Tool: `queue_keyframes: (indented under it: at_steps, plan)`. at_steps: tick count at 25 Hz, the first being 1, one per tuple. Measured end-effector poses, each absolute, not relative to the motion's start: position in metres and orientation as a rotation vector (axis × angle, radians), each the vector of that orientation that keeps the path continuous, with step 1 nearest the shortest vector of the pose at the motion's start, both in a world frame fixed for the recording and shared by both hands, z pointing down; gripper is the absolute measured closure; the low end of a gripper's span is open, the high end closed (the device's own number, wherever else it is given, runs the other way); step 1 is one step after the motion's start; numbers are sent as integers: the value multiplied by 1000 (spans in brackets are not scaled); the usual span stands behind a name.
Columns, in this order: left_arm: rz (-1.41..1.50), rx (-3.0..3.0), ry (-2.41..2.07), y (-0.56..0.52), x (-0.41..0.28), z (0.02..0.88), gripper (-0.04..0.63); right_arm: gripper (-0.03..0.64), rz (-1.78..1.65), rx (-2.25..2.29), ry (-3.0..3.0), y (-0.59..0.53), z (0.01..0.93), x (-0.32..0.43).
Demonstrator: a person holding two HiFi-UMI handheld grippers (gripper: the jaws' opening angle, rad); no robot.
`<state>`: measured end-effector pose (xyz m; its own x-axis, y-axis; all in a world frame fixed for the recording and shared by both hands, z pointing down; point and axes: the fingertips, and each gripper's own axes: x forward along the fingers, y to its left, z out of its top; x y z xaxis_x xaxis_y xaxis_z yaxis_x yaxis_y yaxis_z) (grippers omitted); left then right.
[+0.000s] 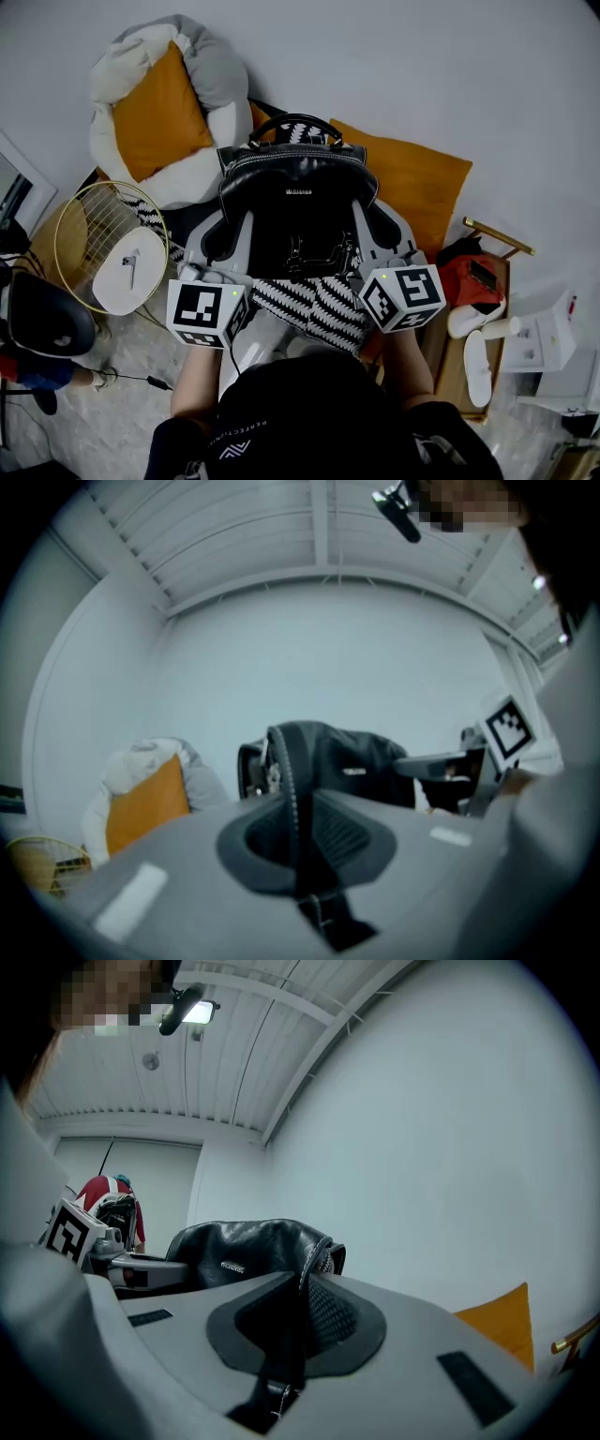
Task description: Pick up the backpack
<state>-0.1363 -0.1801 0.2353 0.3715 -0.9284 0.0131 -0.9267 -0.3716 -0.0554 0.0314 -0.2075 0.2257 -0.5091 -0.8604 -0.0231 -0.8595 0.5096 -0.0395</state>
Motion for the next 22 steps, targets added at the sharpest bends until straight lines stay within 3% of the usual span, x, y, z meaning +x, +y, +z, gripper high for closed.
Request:
queue_keyframes:
  at_steps: [22]
  plan:
    - [-116,-2578,1759,-199,-130,248,549,592,-91,-1538,2698,-230,240,38]
